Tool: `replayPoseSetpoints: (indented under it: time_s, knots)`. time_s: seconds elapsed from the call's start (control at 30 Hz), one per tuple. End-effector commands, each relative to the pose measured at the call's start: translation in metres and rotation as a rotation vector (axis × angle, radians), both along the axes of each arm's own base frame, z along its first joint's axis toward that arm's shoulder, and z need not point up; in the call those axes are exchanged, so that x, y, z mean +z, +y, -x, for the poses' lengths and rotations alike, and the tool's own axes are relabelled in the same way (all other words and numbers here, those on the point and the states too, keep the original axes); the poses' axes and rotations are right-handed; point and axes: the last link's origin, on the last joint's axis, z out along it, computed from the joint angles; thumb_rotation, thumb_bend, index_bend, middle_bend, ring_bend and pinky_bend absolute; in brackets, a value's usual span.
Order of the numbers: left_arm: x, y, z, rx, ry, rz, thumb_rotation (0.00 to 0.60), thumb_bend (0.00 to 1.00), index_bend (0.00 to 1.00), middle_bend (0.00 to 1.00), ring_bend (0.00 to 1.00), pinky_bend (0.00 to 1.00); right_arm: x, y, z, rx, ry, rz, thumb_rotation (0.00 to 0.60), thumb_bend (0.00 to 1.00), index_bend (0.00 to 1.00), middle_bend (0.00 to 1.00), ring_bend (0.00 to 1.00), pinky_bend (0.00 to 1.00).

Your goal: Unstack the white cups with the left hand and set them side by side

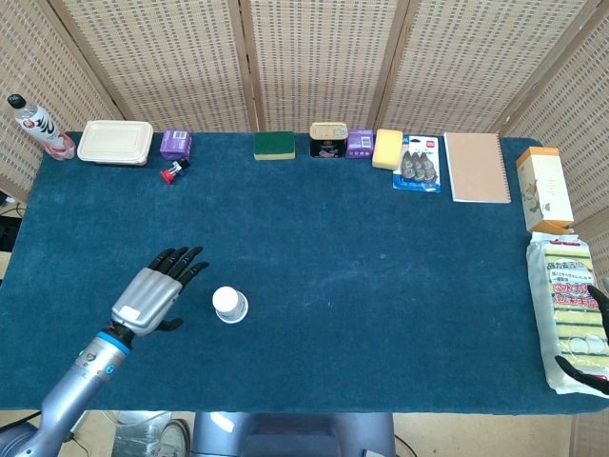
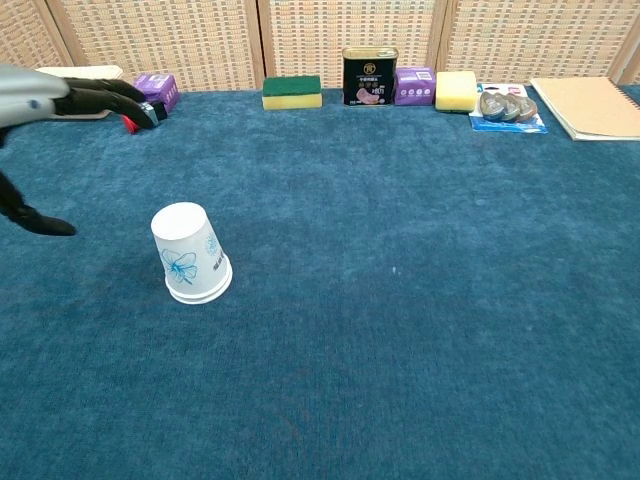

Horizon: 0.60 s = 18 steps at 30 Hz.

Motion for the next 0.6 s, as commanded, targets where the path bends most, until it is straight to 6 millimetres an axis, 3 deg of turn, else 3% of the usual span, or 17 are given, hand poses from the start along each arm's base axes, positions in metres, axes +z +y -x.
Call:
replayPoseSetpoints:
  time_s: [0.03,0.27,0.47,0.6]
  knots:
    - [-0.024,0.006,-0.029,-0.015,-0.006,0.049,0.600,0.14,0.13,0.00,0.00,0.08,0.001,0.000,0.001,-0.003,-0.005,0.002,0.600,0.00,0.01,0.00,0.00,0.00]
    - [-0.039,0.010,-0.039,0.015,0.020,0.062,0.600,0.14,0.15,0.00,0.00,0.08,0.004,0.000,0.003,-0.005,-0.020,0.005,0.600,0.00,0.01,0.00,0.00,0.00]
    - [-0.048,0.013,-0.045,0.028,0.038,0.062,0.600,0.14,0.28,0.00,0.00,0.07,0.004,0.000,0.003,-0.003,-0.025,-0.001,0.600,0.00,0.01,0.00,0.00,0.00]
    - [-0.049,0.014,-0.047,0.034,0.044,0.054,0.600,0.15,0.31,0.00,0.00,0.08,0.005,0.000,0.003,-0.003,-0.029,-0.002,0.600,0.00,0.01,0.00,0.00,0.00]
